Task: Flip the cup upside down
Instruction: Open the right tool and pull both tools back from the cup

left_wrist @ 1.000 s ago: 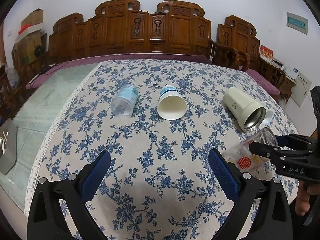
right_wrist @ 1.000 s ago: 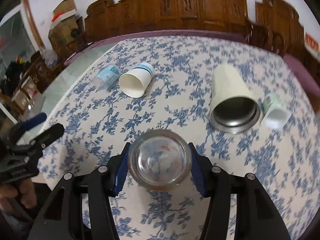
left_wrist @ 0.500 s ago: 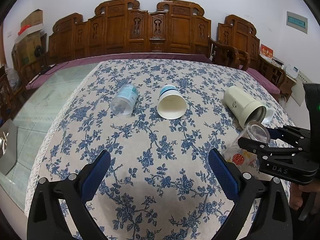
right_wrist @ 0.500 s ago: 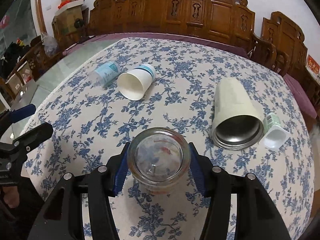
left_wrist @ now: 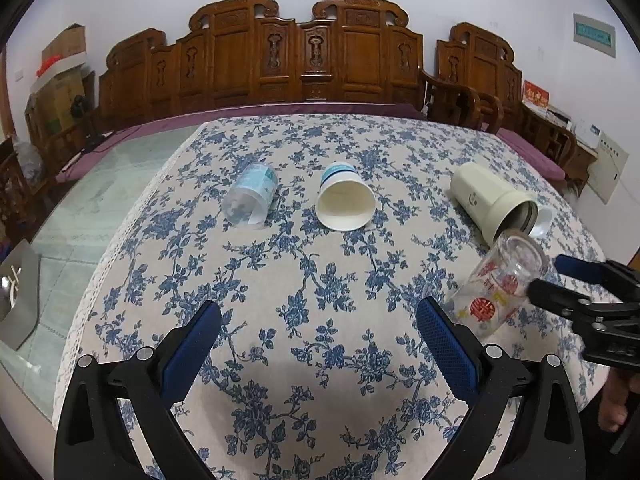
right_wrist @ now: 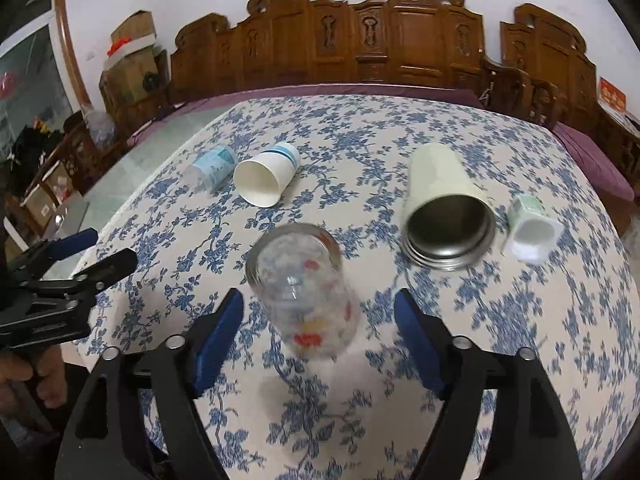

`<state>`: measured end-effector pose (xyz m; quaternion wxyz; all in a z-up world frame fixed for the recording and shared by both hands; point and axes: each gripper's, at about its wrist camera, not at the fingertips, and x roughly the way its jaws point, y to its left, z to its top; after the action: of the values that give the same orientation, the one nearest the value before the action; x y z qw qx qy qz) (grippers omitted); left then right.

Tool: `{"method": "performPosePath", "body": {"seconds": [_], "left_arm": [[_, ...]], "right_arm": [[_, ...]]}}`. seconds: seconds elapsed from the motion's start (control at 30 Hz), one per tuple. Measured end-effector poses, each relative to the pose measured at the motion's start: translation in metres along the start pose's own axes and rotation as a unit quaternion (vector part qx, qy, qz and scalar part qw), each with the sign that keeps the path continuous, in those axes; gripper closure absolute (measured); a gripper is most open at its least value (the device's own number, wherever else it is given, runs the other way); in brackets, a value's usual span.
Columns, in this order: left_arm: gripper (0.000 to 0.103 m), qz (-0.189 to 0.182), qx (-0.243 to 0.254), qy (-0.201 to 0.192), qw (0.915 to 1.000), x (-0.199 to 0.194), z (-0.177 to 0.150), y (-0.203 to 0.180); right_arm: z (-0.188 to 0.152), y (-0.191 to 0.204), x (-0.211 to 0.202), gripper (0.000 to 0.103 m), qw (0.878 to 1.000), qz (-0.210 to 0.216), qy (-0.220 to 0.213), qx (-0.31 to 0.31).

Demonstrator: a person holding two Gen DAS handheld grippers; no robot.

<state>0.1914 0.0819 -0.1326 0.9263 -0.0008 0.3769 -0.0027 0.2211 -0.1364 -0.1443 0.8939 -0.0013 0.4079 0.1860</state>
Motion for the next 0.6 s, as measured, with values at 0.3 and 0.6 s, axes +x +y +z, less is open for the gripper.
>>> {"method": "performPosePath", "body": {"seconds": [0.3, 0.6], "left_arm": [[0.009, 0.010, 0.010, 0.015, 0.9998, -0.006, -0.017, -0.019], [0.009, 0.025, 0.012, 0.006, 0.9996, -0.051, -0.030, -0.039]], "right_arm": [[-0.025, -0.019, -0.042, 0.003, 0.999, -0.012, -0.027, 0.034], [-0.037, -0.022, -0.089, 0.003, 0.997, -0.046, -0.055, 0.018]]}}
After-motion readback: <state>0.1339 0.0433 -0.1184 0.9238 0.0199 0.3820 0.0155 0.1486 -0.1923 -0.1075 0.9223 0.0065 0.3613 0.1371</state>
